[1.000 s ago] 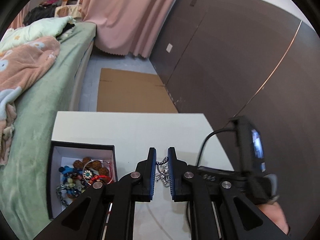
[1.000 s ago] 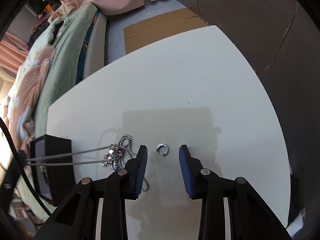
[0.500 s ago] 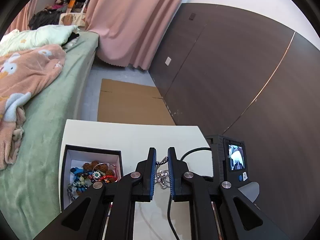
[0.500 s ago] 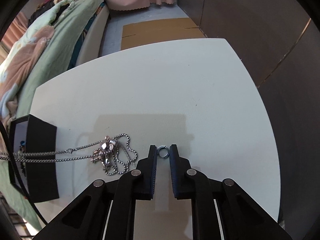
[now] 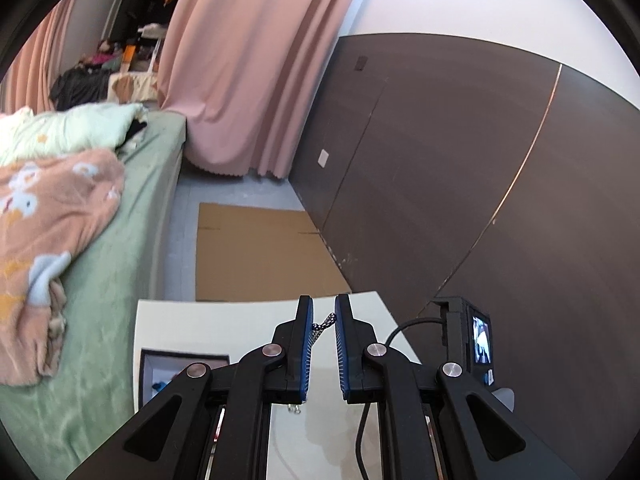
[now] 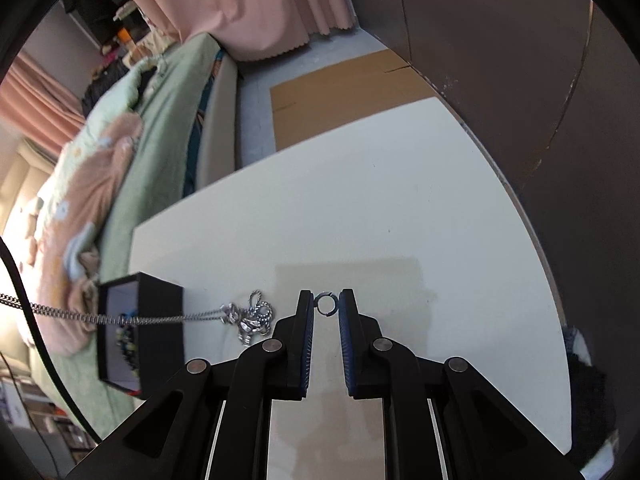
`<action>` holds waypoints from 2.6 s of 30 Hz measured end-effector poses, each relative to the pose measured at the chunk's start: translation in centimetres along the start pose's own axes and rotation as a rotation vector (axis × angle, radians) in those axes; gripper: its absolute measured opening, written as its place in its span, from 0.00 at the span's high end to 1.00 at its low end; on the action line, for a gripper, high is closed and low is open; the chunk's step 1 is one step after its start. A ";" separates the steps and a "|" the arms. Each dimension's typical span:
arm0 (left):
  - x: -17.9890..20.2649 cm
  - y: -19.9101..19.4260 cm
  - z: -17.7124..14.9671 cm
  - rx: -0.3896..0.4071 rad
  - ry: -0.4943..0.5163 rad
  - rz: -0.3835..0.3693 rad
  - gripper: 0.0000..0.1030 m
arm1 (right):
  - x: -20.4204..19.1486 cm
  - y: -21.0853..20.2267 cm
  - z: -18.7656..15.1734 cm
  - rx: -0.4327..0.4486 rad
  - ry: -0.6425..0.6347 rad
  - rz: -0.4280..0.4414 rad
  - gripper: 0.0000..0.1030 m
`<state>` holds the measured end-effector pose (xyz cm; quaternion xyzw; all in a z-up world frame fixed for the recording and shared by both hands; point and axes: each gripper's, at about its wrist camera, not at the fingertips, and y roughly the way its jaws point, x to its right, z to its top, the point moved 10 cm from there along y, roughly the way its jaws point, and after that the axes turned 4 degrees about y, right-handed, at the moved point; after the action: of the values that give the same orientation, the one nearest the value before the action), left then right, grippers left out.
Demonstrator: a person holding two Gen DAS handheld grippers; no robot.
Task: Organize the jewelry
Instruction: 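Drop the chain into the black box with the left tool while the right tool drops the ring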
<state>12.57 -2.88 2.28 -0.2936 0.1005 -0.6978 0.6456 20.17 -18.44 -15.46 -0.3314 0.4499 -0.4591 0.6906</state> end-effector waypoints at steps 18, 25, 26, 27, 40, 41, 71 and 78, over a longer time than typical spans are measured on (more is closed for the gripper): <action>2.0 -8.1 10.3 0.193 0.090 0.093 0.98 | -3.1 -2.7 1.7 0.063 -0.023 0.165 0.86; 2.0 -11.2 13.3 0.264 0.140 0.146 0.98 | -4.9 -3.7 1.7 0.088 -0.032 0.250 0.86; 1.7 -11.5 13.5 0.269 0.141 0.154 0.98 | -5.4 -3.8 1.7 0.091 -0.037 0.270 0.86; 1.4 -11.8 13.8 0.274 0.141 0.163 0.98 | -5.8 -3.9 1.6 0.092 -0.040 0.283 0.86; -5.0 -10.3 11.7 0.241 0.001 0.202 0.98 | -11.1 -4.5 -0.3 0.070 -0.114 0.448 0.86; -5.7 -9.8 10.8 0.223 -0.030 0.201 0.98 | -11.3 -4.4 -0.4 0.059 -0.113 0.464 0.86; -17.6 -1.4 -5.3 -0.075 -0.385 0.162 0.25 | -18.8 1.4 -4.9 -0.127 -0.137 0.565 0.51; -17.1 -1.9 -5.7 -0.085 -0.365 0.153 0.11 | -16.3 1.0 -4.5 -0.096 -0.111 0.496 0.51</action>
<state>7.82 12.41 -6.11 -0.4337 0.0331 -0.5771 0.6912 13.55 -3.09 -12.81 -0.2679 0.5001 -0.2352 0.7892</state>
